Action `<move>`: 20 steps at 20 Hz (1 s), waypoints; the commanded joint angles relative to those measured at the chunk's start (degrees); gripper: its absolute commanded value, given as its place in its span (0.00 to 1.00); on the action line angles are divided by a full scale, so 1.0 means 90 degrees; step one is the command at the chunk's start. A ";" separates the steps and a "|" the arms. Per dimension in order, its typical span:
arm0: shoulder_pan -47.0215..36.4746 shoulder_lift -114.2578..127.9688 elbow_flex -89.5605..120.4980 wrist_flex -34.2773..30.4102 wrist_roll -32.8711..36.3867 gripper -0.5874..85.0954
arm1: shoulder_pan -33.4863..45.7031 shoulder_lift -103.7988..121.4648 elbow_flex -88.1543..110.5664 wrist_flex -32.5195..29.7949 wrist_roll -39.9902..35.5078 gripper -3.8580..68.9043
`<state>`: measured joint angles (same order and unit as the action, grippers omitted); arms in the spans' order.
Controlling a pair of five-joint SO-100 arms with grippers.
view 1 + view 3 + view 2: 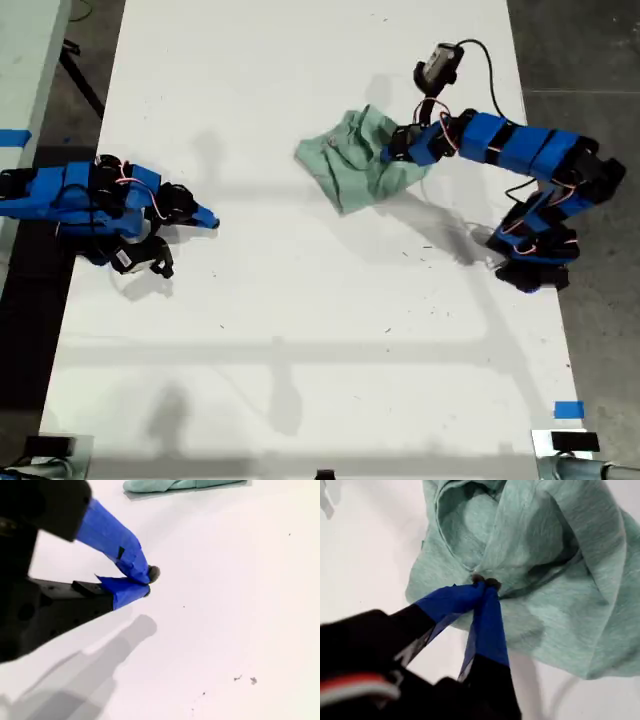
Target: Fold t-shirt
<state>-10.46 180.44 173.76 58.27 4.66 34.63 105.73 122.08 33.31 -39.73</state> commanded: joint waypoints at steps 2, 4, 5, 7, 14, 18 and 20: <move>-0.0049 0.0039 -0.0029 0.0010 0.0039 0.01 | -0.0117 -0.0430 -0.0469 -0.0361 0.0000 0.04; -0.0039 0.0039 -0.0029 0.0020 0.0039 0.01 | -0.0156 -0.0537 -0.0488 -0.0410 0.0029 0.04; -0.0039 0.0039 -0.0029 0.0020 0.0039 0.01 | -0.0166 -0.0557 -0.0479 -0.0420 0.0029 0.04; -0.0049 0.0049 -0.0029 0.0029 0.0039 0.01 | -0.0166 -0.0645 -0.0469 -0.0508 0.0029 0.04; 0.0000 0.0078 -0.0029 0.0068 0.0039 0.01 | -0.0078 -0.1885 -0.1787 -0.0713 -0.0264 0.04; -0.0020 0.0088 -0.0029 0.0068 0.0039 0.01 | 0.0078 -0.2656 -0.3848 0.0010 -0.0635 0.04; -0.0039 0.0088 -0.0029 0.0068 0.0039 0.01 | 0.0205 -0.3301 -0.4951 0.0254 -0.0713 0.04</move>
<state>-10.46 180.79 173.76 58.62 4.66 35.16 78.13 88.95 34.28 -45.26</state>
